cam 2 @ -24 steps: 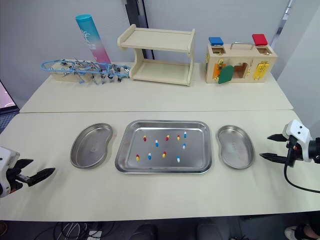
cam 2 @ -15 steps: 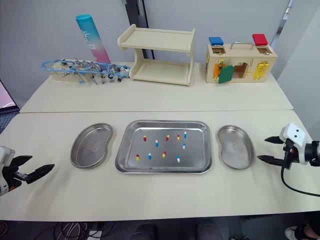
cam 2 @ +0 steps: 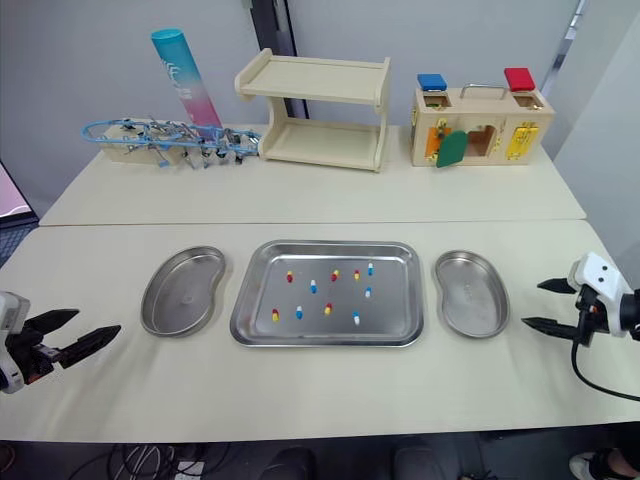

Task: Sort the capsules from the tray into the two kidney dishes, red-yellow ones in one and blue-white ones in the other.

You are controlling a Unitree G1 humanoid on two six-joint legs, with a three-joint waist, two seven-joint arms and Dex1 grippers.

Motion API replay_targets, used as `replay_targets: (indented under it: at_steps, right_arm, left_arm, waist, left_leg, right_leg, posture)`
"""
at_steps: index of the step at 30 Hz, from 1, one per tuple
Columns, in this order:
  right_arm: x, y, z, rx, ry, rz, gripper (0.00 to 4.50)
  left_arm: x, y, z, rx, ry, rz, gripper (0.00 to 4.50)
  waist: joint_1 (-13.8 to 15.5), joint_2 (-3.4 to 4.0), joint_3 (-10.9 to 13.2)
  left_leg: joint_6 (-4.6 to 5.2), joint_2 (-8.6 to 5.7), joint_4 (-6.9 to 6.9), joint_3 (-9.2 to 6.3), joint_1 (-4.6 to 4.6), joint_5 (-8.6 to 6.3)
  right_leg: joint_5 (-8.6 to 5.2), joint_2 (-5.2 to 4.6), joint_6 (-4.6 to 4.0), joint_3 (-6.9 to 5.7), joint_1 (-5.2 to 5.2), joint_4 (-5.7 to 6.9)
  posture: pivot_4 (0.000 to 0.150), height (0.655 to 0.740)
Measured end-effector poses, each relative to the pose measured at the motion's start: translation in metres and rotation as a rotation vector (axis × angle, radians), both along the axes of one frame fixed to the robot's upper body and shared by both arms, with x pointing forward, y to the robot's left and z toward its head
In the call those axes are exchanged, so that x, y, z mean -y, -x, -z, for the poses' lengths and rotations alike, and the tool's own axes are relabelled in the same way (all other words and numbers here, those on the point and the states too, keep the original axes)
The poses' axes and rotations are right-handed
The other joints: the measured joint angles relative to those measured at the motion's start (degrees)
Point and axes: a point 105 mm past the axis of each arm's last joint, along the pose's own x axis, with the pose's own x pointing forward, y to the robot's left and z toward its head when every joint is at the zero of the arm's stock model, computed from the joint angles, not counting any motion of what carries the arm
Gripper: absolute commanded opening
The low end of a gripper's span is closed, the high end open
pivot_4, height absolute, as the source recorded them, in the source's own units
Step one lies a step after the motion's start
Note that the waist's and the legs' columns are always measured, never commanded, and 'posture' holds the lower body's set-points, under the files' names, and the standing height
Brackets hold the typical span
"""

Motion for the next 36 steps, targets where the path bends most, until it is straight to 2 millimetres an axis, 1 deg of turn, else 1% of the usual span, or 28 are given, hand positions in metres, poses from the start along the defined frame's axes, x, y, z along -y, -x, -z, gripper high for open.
replay_targets:
  at_steps: [2,5,7,9,12,14,16,18,19,22,25,27,31,36]
  right_arm:
    - [0.004,0.001,-0.003,0.001,0.021,0.007,4.5]
    - [0.015,0.004,-0.008,0.029,0.054,0.039,4.5]
    - [0.017,0.006,-0.014,0.05,0.054,0.045,4.5]
    - [0.015,0.01,-0.019,0.066,0.055,0.023,4.5]
    - [0.003,0.014,-0.023,0.079,0.079,-0.05,4.5]
    - [-0.011,0.016,-0.027,0.094,0.089,-0.119,4.5]
    - [-0.032,0.021,-0.031,0.115,0.082,-0.207,4.5]
    - [-0.062,0.03,-0.036,0.136,0.037,-0.304,4.5]
    - [-0.082,0.038,-0.036,0.141,0.0,-0.373,4.5]
    - [-0.121,0.059,-0.03,0.145,-0.104,-0.465,4.5]
    - [-0.16,0.077,-0.013,0.154,-0.248,-0.497,4.5]
    - [-0.174,0.085,0.0,0.14,-0.323,-0.473,4.5]
    - [-0.194,0.086,0.015,0.154,-0.403,-0.421,4.5]
    - [-0.206,0.086,0.022,0.167,-0.414,-0.414,4.5]
  left_arm:
    - [-0.003,0.003,-0.002,0.005,-0.001,-0.012,4.49]
    - [-0.01,0.016,0.003,-0.024,0.001,-0.033,4.49]
    - [-0.013,0.023,0.005,-0.037,0.003,-0.042,4.49]
    - [-0.016,0.028,0.002,-0.029,0.006,-0.057,4.49]
    - [-0.021,0.03,-0.003,-0.004,-0.003,-0.076,4.49]
    - [-0.021,0.032,-0.001,-0.01,-0.001,-0.081,4.49]
    - [-0.02,0.037,0.004,-0.027,0.005,-0.085,4.49]
    - [-0.018,0.041,0.008,-0.041,0.007,-0.084,4.49]
    - [-0.017,0.042,0.009,-0.043,0.005,-0.08,4.49]
    - [-0.016,0.042,0.006,-0.021,-0.018,-0.082,4.49]
    - [-0.009,0.038,0.001,0.017,-0.037,-0.065,4.49]
    - [-0.006,0.036,-0.004,0.033,-0.054,-0.059,4.49]
    - [0.004,0.037,-0.008,0.036,-0.083,-0.017,4.49]
    - [0.014,0.042,-0.016,0.053,-0.13,0.044,4.49]
  waist:
    - [-0.03,0.0,0.0]
    - [-0.08,0.0,0.0]
    - [-0.06,0.0,0.0]
    - [-0.04,0.0,0.0]
    - [0.02,0.0,0.0]
    - [0.02,0.01,0.0]
    - [-0.07,0.01,0.0]
    - [-0.05,-0.01,-0.01]
    - [0.03,-0.02,-0.01]
    - [0.91,-0.17,-0.09]
    - [1.52,-0.47,-0.25]
    - [2.03,-0.6,-0.31]
    - [2.18,-0.67,-0.35]
    - [2.15,-0.69,-0.36]
  left_leg:
    - [0.0,0.0,-0.01,0.01,0.0,0.0]
    - [0.0,0.0,-0.02,0.02,-0.01,0.0]
    - [0.0,0.0,-0.02,0.01,0.0,0.0]
    - [0.0,0.0,-0.01,0.0,0.01,0.0]
    - [0.0,0.0,-0.01,0.0,0.01,0.0]
    - [0.0,0.0,-0.01,0.02,0.01,0.0]
    - [0.0,0.02,-0.02,0.0,0.01,0.0]
    - [0.0,0.02,-0.02,-0.04,0.0,0.0]
    - [0.0,0.02,-0.01,-0.05,0.0,0.0]
    - [0.0,0.02,0.0,-0.06,-0.03,0.0]
    - [0.0,0.02,0.02,-0.09,-0.05,0.0]
    - [0.0,0.02,0.02,-0.09,-0.04,0.0]
    - [0.0,0.03,0.0,-0.09,-0.02,0.0]
    - [0.0,0.04,-0.02,-0.09,0.01,0.0]
  right_leg:
    - [0.0,0.0,0.0,0.01,0.0,-0.01]
    - [-0.01,0.0,-0.01,0.02,-0.01,-0.05]
    - [-0.01,0.0,-0.01,0.01,0.0,-0.03]
    - [-0.01,0.0,-0.01,0.01,0.01,-0.01]
    - [-0.01,0.0,-0.01,0.0,0.03,-0.02]
    - [-0.01,0.0,-0.01,0.02,0.02,-0.02]
    - [-0.01,0.01,-0.01,0.01,0.02,-0.01]
    - [-0.01,0.02,-0.02,-0.01,0.02,-0.01]
    - [-0.01,0.02,-0.02,-0.02,0.04,-0.02]
    - [-0.01,0.01,-0.02,-0.05,0.06,-0.06]
    - [-0.01,0.01,-0.01,-0.1,0.08,-0.08]
    - [-0.01,0.0,-0.01,-0.11,0.1,-0.11]
    - [-0.01,0.01,-0.02,-0.1,0.09,-0.11]
    - [-0.02,0.03,-0.03,-0.1,0.09,-0.12]
  posture:
    - [0.15,0.74]
    - [0.15,0.74]
    - [0.15,0.74]
    - [0.15,0.74]
    - [0.15,0.74]
    - [0.15,0.74]
    - [0.15,0.74]
    - [0.15,0.74]
    - [0.15,0.74]
    - [0.15,0.74]
    - [0.15,0.74]
    - [0.15,0.74]
    - [0.15,0.74]
    - [0.15,0.74]
